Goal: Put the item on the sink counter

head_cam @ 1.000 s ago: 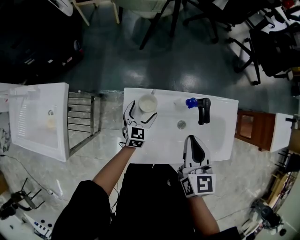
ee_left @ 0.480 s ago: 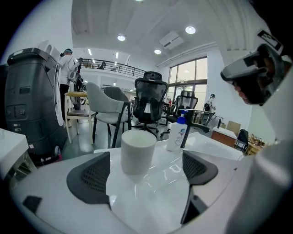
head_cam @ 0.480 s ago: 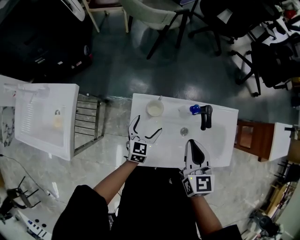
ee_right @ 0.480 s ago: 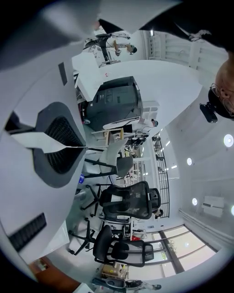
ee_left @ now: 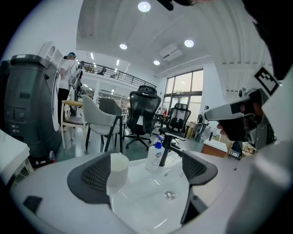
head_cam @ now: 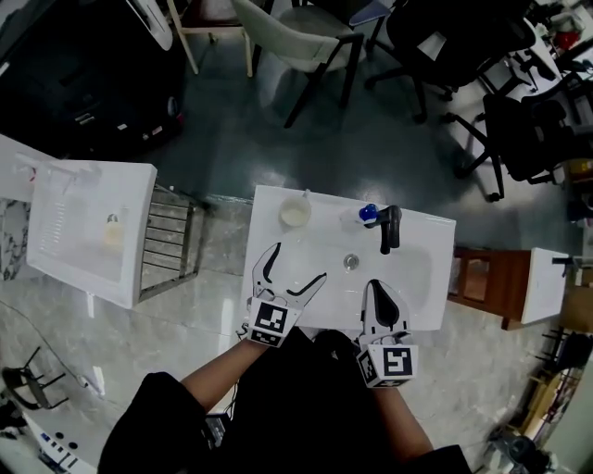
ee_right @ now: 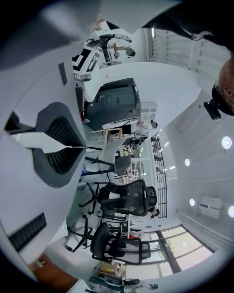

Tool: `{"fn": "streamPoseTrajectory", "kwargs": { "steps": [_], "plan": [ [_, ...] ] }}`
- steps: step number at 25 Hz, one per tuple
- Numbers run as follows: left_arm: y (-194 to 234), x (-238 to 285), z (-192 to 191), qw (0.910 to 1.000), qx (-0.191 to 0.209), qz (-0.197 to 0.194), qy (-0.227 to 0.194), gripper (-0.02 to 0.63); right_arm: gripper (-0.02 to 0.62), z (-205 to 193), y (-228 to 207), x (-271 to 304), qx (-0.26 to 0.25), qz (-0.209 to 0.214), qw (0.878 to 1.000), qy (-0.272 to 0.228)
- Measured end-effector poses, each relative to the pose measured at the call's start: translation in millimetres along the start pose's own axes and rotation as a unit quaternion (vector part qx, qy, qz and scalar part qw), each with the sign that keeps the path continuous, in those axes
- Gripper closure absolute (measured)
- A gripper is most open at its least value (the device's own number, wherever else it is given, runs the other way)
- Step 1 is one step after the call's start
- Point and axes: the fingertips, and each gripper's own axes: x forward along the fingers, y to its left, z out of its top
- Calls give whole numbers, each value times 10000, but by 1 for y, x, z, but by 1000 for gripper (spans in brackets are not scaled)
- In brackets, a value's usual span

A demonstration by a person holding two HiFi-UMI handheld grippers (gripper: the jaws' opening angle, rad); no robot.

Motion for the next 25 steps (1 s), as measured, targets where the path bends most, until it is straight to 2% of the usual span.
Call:
{"fn": "streamPoseTrajectory", "kwargs": {
  "steps": [7,11,14,16,18,20,25],
  "plan": [
    [-51,-20,21,9994,84,289,145,129,561,4,-47,-49,101,103,9991,-408],
    [-111,-29,27,9989,271,371,132,129,561,-6,-67,-89,170,353,9980,-498],
    [-167,-30,37,9990,138,402,-128,155,561,-10,-90,-121,128,423,9972,-601],
    [-205,-28,43,9988,43,369,-327,221,561,-16,-110,-140,116,400,9968,-687],
    [-237,-27,47,9980,107,383,-498,368,561,-24,-127,-153,75,416,9965,-725],
    [-265,-31,52,9968,207,421,-650,475,561,-27,-137,-166,-6,510,9957,-776],
    [-307,-46,57,9932,126,641,-966,586,561,-35,-152,-197,-13,853,9919,-937]
  ]
}}
